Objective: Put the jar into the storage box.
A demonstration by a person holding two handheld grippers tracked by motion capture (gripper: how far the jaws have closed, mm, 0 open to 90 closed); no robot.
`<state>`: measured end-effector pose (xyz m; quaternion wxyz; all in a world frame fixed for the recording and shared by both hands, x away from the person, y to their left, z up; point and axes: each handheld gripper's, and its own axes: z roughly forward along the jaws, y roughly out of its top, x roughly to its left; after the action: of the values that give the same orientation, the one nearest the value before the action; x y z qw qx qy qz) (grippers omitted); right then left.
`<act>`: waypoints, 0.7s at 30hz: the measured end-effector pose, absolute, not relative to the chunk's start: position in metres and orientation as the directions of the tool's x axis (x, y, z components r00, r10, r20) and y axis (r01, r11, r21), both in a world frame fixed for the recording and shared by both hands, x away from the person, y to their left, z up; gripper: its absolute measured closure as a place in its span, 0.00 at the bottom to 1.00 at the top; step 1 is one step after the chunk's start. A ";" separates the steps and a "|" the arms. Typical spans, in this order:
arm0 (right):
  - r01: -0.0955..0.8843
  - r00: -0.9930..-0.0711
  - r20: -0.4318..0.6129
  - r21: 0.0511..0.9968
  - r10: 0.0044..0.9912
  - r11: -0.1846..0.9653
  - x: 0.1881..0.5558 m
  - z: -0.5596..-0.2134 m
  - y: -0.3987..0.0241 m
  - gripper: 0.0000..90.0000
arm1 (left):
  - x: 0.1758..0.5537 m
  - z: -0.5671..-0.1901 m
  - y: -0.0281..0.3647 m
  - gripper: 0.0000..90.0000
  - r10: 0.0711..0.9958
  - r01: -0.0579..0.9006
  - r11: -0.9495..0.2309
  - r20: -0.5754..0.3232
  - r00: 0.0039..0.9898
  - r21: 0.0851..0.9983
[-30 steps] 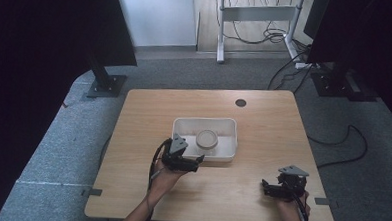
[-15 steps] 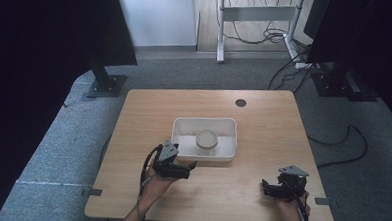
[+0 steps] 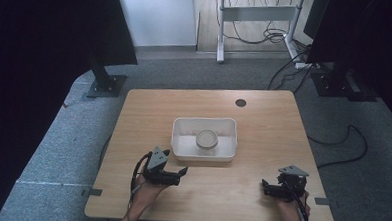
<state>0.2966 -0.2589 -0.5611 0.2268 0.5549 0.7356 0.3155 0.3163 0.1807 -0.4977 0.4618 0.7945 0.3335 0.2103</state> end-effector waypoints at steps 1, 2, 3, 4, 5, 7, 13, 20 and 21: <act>0.673 -0.282 0.016 0.716 0.959 0.185 0.297 -0.561 -0.259 0.01 | 0.315 -0.500 0.183 0.06 0.726 0.338 -0.351 0.025 0.688 0.873; 0.673 -0.282 0.016 0.716 0.959 0.185 0.297 -0.561 -0.259 0.01 | 0.315 -0.501 0.185 0.06 0.727 0.341 -0.348 0.022 0.686 0.873; 0.673 -0.282 0.016 0.716 0.959 0.186 0.297 -0.561 -0.259 0.01 | 0.314 -0.502 0.187 0.06 0.729 0.343 -0.347 0.021 0.684 0.873; 0.673 -0.281 0.016 0.716 0.959 0.185 0.297 -0.561 -0.259 0.01 | 0.314 -0.503 0.189 0.06 0.732 0.347 -0.345 0.018 0.681 0.872; 0.673 -0.282 0.016 0.716 0.959 0.185 0.297 -0.561 -0.259 0.01 | 0.313 -0.505 0.191 0.06 0.734 0.352 -0.343 0.015 0.679 0.871; 0.673 -0.282 0.016 0.716 0.959 0.185 0.297 -0.561 -0.259 0.01 | 0.312 -0.508 0.194 0.06 0.737 0.358 -0.345 0.014 0.676 0.868; 0.673 -0.282 0.016 0.716 0.959 0.185 0.297 -0.561 -0.259 0.01 | 0.308 -0.519 0.202 0.06 0.749 0.383 -0.358 0.018 0.662 0.852; 0.673 -0.282 0.016 0.716 0.959 0.185 0.297 -0.561 -0.259 0.01 | 0.305 -0.529 0.211 0.06 0.764 0.406 -0.377 0.032 0.644 0.832; 0.673 -0.282 0.016 0.716 0.959 0.186 0.297 -0.561 -0.259 0.01 | 0.304 -0.530 0.213 0.06 0.767 0.411 -0.378 0.032 0.641 0.829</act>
<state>0.2966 -0.2589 -0.5611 0.2270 0.5546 0.7357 0.3156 0.3044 0.2127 -0.5302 0.4199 0.8026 0.3669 0.2119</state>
